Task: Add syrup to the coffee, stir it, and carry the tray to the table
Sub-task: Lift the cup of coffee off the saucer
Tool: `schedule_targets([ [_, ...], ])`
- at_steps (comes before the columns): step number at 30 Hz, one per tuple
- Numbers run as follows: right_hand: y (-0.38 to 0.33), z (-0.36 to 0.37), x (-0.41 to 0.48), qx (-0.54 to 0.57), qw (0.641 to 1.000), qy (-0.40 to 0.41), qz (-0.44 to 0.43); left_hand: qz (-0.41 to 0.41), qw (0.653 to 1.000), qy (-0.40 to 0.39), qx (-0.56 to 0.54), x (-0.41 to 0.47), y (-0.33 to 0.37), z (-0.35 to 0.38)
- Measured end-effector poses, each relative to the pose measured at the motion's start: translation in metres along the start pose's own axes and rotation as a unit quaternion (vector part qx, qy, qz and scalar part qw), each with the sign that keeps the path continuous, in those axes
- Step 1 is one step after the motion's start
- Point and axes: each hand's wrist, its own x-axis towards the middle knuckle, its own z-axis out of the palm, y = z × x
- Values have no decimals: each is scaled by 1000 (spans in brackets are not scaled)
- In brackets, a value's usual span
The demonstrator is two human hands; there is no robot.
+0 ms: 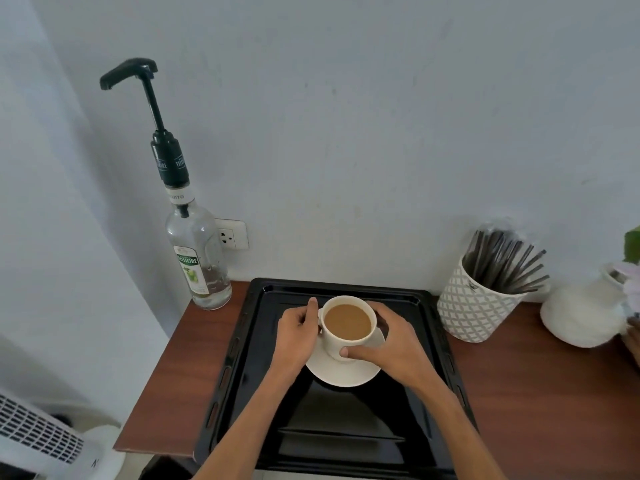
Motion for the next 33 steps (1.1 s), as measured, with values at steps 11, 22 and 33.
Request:
schedule_targets([
  [11, -36, -8, 4, -4, 998, -28, -62, 44, 989, 128, -66, -7, 26, -9],
  [22, -85, 4, 19, -5, 990, -62, -130, 25, 972, 220, -83, -14, 59, -48],
  [33, -132, 37, 38, 29, 977, -101, -188, -18, 962, 259, -85, -12, 86, -108],
])
